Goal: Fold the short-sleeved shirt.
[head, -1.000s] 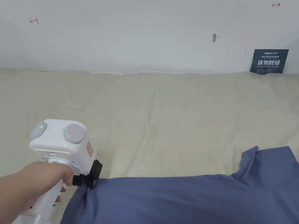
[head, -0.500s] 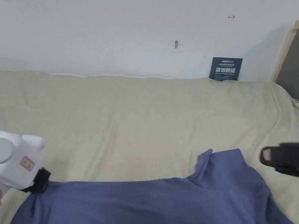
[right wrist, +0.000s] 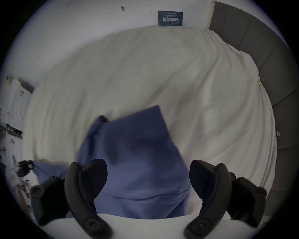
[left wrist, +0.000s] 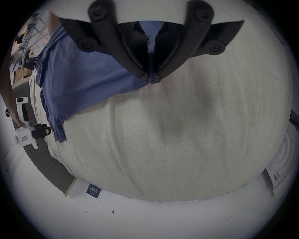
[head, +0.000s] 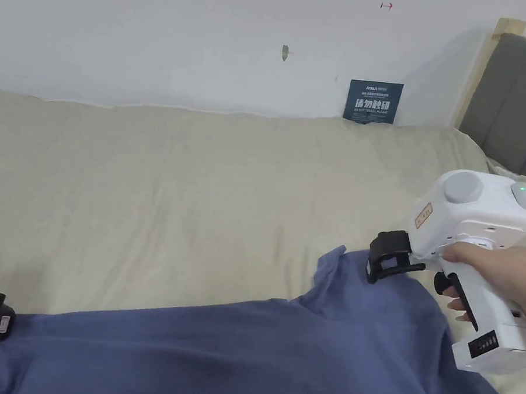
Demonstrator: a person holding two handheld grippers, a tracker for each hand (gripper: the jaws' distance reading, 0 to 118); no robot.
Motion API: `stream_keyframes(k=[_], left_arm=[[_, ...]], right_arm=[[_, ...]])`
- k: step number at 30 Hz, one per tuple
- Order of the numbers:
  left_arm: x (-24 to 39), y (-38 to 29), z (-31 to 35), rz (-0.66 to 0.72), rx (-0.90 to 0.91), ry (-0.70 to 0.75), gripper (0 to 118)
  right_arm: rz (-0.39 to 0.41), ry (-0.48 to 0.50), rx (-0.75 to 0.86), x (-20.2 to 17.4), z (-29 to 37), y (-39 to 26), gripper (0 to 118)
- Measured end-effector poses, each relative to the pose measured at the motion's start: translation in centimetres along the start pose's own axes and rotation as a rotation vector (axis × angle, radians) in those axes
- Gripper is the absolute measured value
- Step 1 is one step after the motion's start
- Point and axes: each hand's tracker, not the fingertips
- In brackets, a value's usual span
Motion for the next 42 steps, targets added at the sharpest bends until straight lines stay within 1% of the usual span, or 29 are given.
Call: stream_keyframes(k=[2,4,5,7,8,9,10,11,12,13,14,15,17,18,19,20,22,24,26,28,29,33,42], left_arm=[[-0.3,0.1,-0.1,0.024,0.007,-0.018,6],[-0.4,0.0,-0.6,0.03,0.007,-0.017,6],[-0.4,0.0,-0.8,0.032,0.003,-0.015,6],[-0.5,-0.2,-1.3,0.038,0.004,-0.011,6],[-0.5,-0.3,-1.4,0.044,0.004,-0.015,6],[-0.6,-0.3,-1.6,0.055,-0.003,-0.034,6],[-0.7,-0.4,-1.6,0.066,-0.009,-0.059,6],[-0.7,-0.4,-1.6,0.07,-0.004,-0.071,6],[-0.7,-0.3,-1.6,0.068,-0.005,-0.066,6],[-0.7,-0.3,-1.6,0.065,-0.005,-0.063,6],[-0.7,-0.3,-1.5,0.062,-0.004,-0.06,6],[-0.8,-0.2,-1.5,0.065,-0.005,-0.065,6],[-0.8,-0.2,-1.3,0.081,-0.004,-0.066,6],[-0.8,-0.3,-1.1,0.092,0.002,-0.067,6],[-0.9,-0.2,-0.9,0.098,0.007,-0.069,6],[-0.9,-0.2,-0.6,0.106,0.018,-0.071,6],[-1.1,-0.1,0.2,0.123,0.037,-0.085,6],[-1.2,0.0,0.9,0.14,0.05,-0.1,6],[-1.2,0.1,1.7,0.148,0.06,-0.104,6],[-1.1,0.0,2.7,0.145,0.076,-0.104,6],[-1.1,0.0,3.2,0.14,0.084,-0.105,6],[-0.7,-0.7,5.8,0.15,0.103,-0.125,6],[0.0,-4.7,13.3,0.112,0.138,-0.165,6]], right_arm=[[-0.017,0.013,-0.012,0.7,-0.8,-0.1,106],[-0.059,0.043,-0.021,1.0,-1.4,0.0,105],[-0.068,0.051,-0.02,1.3,-1.7,0.1,103],[-0.068,0.053,-0.032,1.1,-2.3,0.0,98],[-0.055,0.041,-0.038,0.9,-2.5,-0.2,93],[-0.014,0.005,-0.044,0.9,-2.5,0.0,84],[0.023,-0.011,-0.039,0.9,-2.3,-0.2,77],[0.035,0.01,-0.034,1.2,-1.8,-0.3,65],[0.04,0.012,-0.035,1.4,-1.5,-0.4,34],[0.016,0.004,-0.022,1.5,-0.9,-0.4,3],[0.0,0.054,-0.038,1.9,-0.7,-0.3,3],[-0.003,0.03,-0.016,1.9,0.1,-0.4,3],[0.01,0.045,0.012,1.7,1.1,-1.2,3],[0.003,0.06,0.025,2.1,1.6,-1.2,3],[-0.013,0.078,0.035,2.4,2.1,-1.2,3],[-0.057,0.11,0.03,3.0,2.4,-1.3,3],[-0.105,0.157,0.042,4.1,3.4,-1.7,3],[-0.108,0.187,0.063,5.1,4.6,-2.0,3],[-0.14,0.23,0.092,5.8,5.9,-2.8,3],[-0.177,0.32,0.104,6.6,7.1,-3.4,3],[-0.196,0.35,0.118,6.6,7.9,-4.1,3],[-0.257,0.371,0.159,7.4,10.6,-6.5,3],[-0.284,0.436,0.205,9.7,18.9,-14.8,3]])
